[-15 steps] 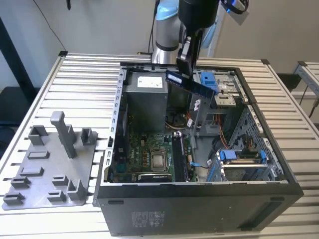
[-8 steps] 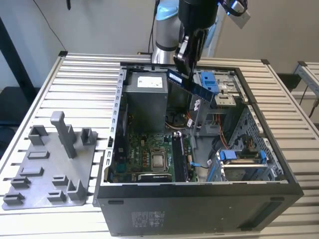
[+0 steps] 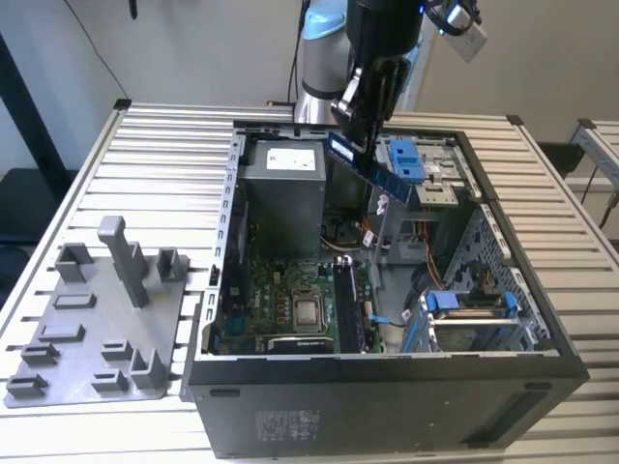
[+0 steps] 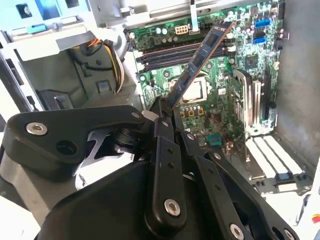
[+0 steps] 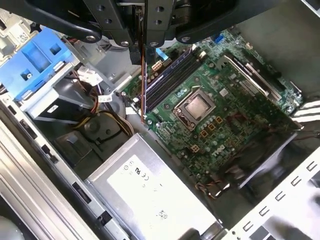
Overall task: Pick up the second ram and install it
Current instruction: 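Insert the second ram into the second slot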
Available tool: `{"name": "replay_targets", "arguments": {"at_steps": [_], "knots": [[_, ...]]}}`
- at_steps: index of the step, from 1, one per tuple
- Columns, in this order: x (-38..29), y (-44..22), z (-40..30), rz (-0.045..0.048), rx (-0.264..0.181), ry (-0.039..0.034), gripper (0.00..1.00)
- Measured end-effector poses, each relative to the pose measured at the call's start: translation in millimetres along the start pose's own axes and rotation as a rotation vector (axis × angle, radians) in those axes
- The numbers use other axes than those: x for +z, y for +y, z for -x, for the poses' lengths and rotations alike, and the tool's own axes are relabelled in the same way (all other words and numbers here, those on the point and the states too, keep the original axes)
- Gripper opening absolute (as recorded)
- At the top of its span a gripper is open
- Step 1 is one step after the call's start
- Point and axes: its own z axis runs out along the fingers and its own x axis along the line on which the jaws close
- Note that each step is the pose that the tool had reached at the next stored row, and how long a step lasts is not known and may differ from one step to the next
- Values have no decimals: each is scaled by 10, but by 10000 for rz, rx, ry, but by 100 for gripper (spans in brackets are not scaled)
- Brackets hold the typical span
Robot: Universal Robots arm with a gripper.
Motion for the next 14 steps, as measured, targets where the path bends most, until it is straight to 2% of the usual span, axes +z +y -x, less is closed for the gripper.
{"name": "replay_targets", "arguments": {"at_steps": [14], "knots": [[6, 0, 0, -96, 2189, 21, 14]]}}
